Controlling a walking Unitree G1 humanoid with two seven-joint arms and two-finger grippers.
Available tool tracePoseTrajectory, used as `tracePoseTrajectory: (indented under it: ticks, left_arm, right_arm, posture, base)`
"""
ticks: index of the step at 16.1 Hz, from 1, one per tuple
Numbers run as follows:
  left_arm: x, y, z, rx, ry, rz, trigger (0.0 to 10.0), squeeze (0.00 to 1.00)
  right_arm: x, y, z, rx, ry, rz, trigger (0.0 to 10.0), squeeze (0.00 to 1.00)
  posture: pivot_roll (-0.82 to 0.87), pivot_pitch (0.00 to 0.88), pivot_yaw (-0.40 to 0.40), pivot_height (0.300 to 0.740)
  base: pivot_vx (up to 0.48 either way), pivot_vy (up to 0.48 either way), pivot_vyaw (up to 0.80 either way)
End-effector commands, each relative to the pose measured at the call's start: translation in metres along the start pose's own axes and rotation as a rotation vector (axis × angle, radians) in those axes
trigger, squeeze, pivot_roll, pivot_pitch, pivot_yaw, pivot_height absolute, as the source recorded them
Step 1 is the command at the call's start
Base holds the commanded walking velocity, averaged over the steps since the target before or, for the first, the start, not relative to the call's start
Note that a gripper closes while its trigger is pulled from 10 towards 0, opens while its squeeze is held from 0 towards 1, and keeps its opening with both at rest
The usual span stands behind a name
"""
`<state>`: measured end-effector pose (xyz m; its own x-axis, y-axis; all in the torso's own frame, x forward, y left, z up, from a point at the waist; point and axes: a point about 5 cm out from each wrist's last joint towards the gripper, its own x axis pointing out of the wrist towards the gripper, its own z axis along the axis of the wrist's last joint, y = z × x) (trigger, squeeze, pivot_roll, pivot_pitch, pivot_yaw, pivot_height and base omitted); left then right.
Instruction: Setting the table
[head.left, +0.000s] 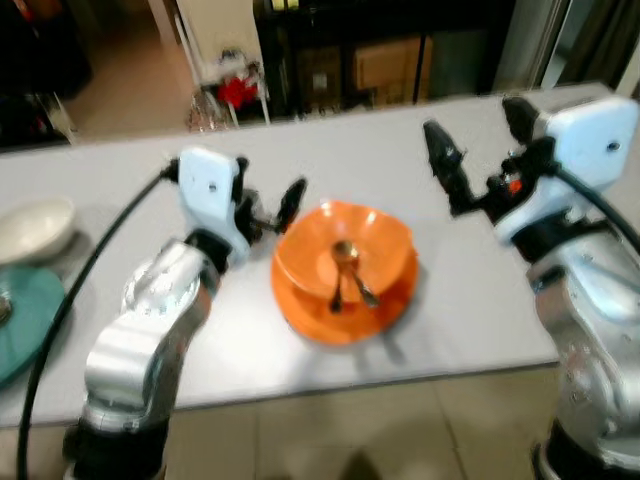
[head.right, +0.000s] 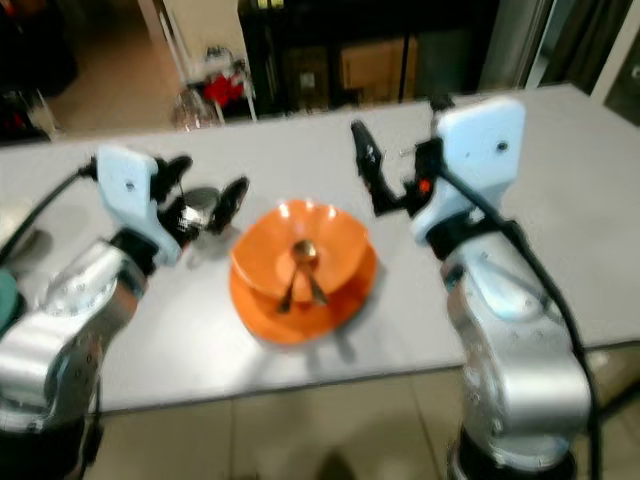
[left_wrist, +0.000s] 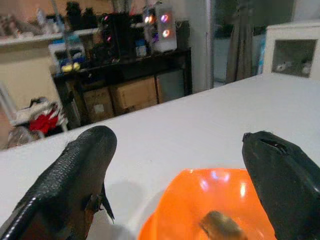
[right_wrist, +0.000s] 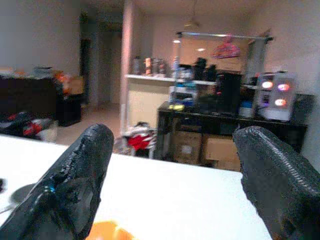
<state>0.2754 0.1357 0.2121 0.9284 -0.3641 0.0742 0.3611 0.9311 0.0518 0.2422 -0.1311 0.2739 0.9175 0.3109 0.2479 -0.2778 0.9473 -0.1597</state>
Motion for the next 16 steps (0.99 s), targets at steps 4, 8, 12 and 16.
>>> tracePoseTrajectory:
  ticks: [4, 8, 12, 16]
  left_arm:
    - [0.0, 0.0, 0.002, 0.008, 0.001, -0.004, 10.0, 0.0]
    - [0.001, -0.001, 0.001, 0.009, 0.005, -0.008, 10.0, 0.0]
    - [0.002, 0.002, -0.005, 0.041, 0.031, 0.018, 10.0, 0.0]
    - [0.002, 0.0, -0.006, 0.055, 0.035, 0.007, 10.0, 0.0]
  right_arm:
    - [0.0, 0.001, 0.002, -0.005, -0.003, -0.001, 10.0, 0.0]
    - [-0.002, 0.002, -0.002, -0.04, 0.024, 0.009, 10.0, 0.0]
    - [-0.006, -0.001, -0.014, -0.065, 0.095, 0.001, 10.0, 0.0]
    - [-0.006, -0.002, -0.018, -0.047, 0.112, -0.014, 10.0, 0.0]
  posture:
    - [-0.04, 0.0, 0.115, 0.74]
    - [-0.04, 0.0, 0.119, 0.74]
    - [-0.04, 0.0, 0.123, 0.74]
    - [-0.04, 0.0, 0.125, 0.74]
  base:
    - [0.0, -0.323, 0.0]
    - [0.0, -0.319, 0.0]
    - [0.0, -0.063, 0.0]
    - [0.0, 0.0, -0.33]
